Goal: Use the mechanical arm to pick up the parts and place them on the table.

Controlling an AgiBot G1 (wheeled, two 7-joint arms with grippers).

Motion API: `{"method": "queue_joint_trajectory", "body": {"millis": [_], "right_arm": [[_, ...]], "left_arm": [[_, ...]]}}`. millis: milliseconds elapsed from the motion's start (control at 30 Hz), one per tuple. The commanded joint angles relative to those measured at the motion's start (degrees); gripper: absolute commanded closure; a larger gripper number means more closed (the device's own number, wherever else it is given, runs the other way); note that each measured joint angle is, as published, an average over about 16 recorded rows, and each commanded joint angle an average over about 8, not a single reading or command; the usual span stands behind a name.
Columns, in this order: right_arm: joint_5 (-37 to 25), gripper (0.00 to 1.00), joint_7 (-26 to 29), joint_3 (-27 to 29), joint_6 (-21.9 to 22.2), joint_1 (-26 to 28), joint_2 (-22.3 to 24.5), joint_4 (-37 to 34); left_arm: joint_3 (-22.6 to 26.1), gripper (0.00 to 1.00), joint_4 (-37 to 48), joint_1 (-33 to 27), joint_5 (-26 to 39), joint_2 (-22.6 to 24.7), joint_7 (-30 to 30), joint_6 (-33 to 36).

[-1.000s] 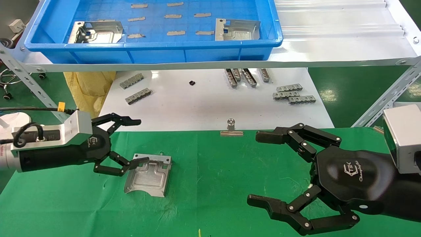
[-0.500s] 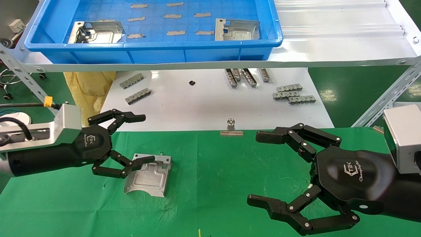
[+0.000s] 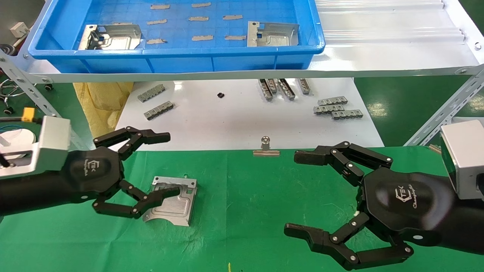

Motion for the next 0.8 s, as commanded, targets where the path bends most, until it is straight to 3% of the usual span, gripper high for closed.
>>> {"method": "queue_joint_trajectory", "body": {"millis": [33,567,800], "right_arm": [[0.0,0.0,0.0,0.0,0.0,0.0,0.0,0.0],[0.0,0.0,0.0,0.0,0.0,0.0,0.0,0.0],[0.0,0.0,0.0,0.0,0.0,0.0,0.0,0.0]], "left_arm": [[-0.9,0.0,-2.5,1.2,-0.7,-0.7,-1.8,-0.2],[-8.2,0.0,-21.9,10.7,-6.2,-5.9,-16.0,-1.6],[-10.1,0.0,-27.1,13.2,-7.7,-7.3,-19.2,-1.9]]}}
